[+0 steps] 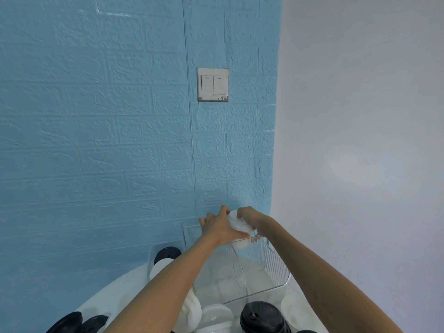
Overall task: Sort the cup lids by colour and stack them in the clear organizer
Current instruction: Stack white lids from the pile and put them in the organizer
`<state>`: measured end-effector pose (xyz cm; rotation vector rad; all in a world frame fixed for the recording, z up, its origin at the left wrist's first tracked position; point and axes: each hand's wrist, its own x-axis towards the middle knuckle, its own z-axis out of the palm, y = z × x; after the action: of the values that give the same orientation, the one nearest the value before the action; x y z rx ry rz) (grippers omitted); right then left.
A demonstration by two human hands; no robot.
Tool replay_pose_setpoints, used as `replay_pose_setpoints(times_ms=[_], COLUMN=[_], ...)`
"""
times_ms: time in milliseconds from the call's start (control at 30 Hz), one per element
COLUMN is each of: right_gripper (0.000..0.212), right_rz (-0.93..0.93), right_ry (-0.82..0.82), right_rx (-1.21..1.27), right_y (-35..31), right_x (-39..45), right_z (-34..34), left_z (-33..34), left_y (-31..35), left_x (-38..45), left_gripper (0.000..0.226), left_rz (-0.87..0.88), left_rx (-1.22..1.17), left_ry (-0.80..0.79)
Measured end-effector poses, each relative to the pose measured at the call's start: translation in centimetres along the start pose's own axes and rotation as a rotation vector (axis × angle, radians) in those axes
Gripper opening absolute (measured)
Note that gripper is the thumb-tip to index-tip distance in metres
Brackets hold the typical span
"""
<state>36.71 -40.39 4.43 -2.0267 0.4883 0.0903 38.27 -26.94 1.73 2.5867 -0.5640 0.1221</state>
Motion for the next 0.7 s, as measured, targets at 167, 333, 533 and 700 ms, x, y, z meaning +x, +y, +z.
replay_pose_setpoints(times_ms=[167,333,533,700], right_gripper=[0.049,0.068,0.067,0.069], right_rz=[-0.045,-0.115,-0.150,-0.177], right_ry=[-0.002,-0.075,-0.147,-0.153], right_rx=[-0.050,-0.218,-0.432,-0.580], right_y=[0.6,1.4,1.6,1.7], right_x=[1.2,1.0,0.9,0.9], right_z=[0.2,-0.2,-0.7,-0.4], left_z=[0.0,0.1,-0.4,-0.6], left_y=[-0.3,-0.8,-1.2,-1.5], left_x=[0.4,-0.2,-0.1,-0.1], left_gripper=[0.089,0.086,0.088,0.077], left_rz=[0.030,0.061,0.068,0.078], left_rx=[0.082,0.109,0.025,0.028], left_ry=[0.059,0.056,-0.061,-0.059])
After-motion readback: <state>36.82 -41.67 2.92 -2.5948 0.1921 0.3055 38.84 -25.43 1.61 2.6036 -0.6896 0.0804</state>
